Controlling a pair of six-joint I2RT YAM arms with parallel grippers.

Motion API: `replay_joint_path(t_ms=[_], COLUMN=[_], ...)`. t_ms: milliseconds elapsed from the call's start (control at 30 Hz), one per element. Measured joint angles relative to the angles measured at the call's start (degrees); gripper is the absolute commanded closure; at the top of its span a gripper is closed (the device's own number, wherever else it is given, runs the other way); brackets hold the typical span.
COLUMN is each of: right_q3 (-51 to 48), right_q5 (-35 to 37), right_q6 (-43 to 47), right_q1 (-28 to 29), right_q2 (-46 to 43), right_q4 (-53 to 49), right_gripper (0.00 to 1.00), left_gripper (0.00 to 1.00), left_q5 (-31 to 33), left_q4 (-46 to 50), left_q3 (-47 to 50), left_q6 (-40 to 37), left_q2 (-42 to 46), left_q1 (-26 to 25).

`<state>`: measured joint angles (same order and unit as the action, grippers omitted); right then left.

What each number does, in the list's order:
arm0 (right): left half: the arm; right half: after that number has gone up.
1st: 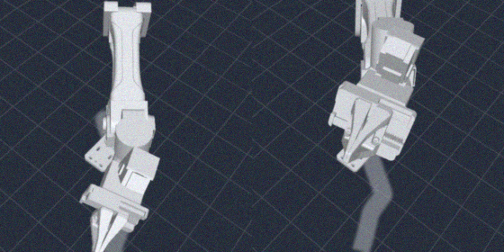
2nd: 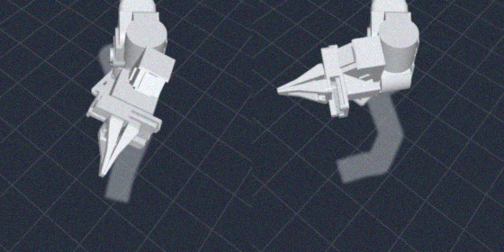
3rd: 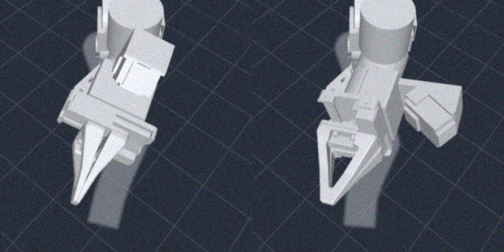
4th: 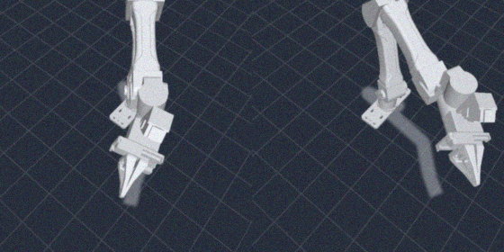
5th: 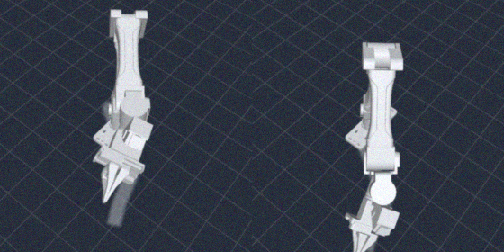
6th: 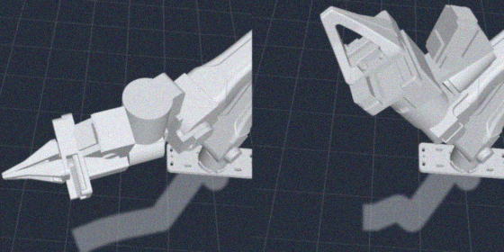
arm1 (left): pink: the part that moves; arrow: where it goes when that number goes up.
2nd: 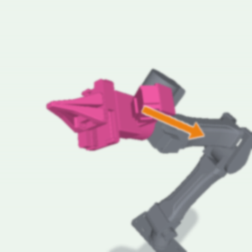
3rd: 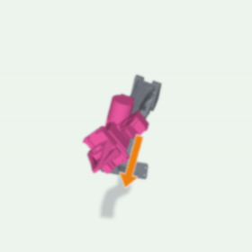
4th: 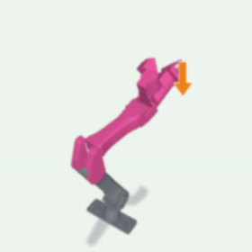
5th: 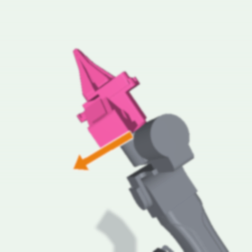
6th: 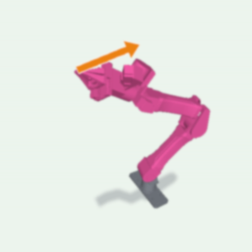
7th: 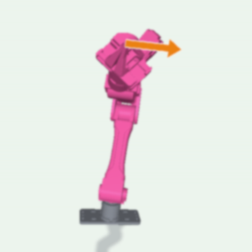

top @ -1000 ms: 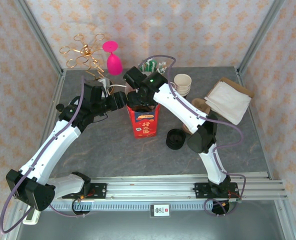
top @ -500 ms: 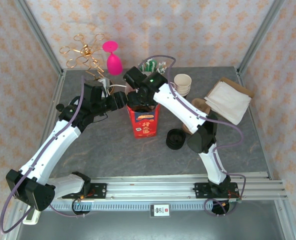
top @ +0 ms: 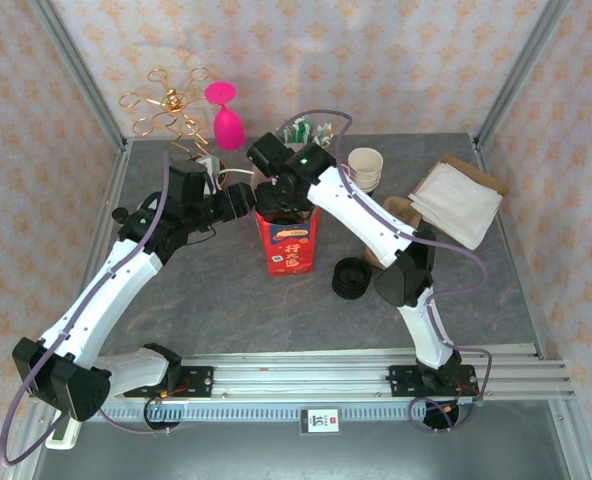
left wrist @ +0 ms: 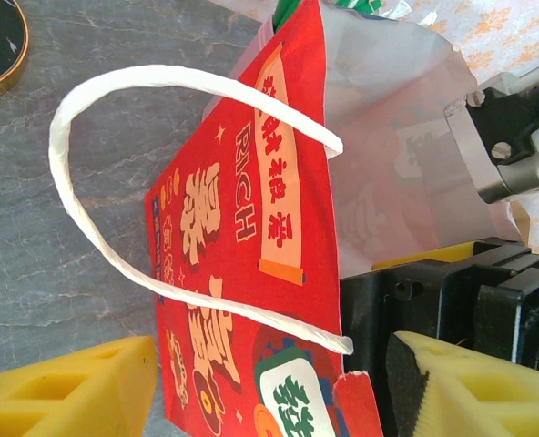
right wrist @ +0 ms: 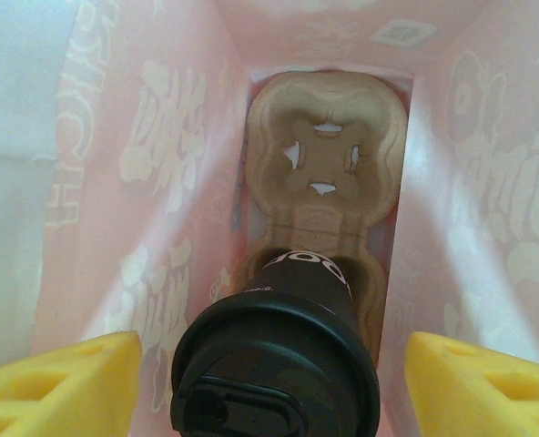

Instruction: Pack the takeout coffee

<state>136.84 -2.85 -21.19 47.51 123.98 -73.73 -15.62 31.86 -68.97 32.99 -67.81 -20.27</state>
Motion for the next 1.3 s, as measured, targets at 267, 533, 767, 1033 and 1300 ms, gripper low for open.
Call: replay_joint_path(t_ms=[267,533,767,1033,1300], right_q3=[0.2,1.2,1.95,2.23,2.29], right_q5=[-0.17,-0.26,-0.66,-1.07,-1.33], right_q6=[0.0,0.0,-0.02,0.0,-0.02], right_q1=[0.0,0.0,0.0,0.0,0.0], right_q2=[-0.09,-0.09,-0.11,-0.17,-1.05], right_q4=[-0.02,-0.02,-0.02,-0.02,-0.02], right_gripper=[0.28,0.29,0.34,0.36,0.4], left_gripper=[0.31,0.31,0.32,0.32,0.33], left_q5=[0.02,0.02,0.02,0.04,0.2], left_q4=[0.0,0.0,-0.02,0.0,-0.04], left_q3=[0.0,0.0,0.0,-0.04,-0.74], left_q6=[0.02,0.0,0.02,0.02,0.0], left_q2=[0.0,0.0,0.0,0.0,0.0], left_q1=[0.0,0.0,0.0,0.0,0.0])
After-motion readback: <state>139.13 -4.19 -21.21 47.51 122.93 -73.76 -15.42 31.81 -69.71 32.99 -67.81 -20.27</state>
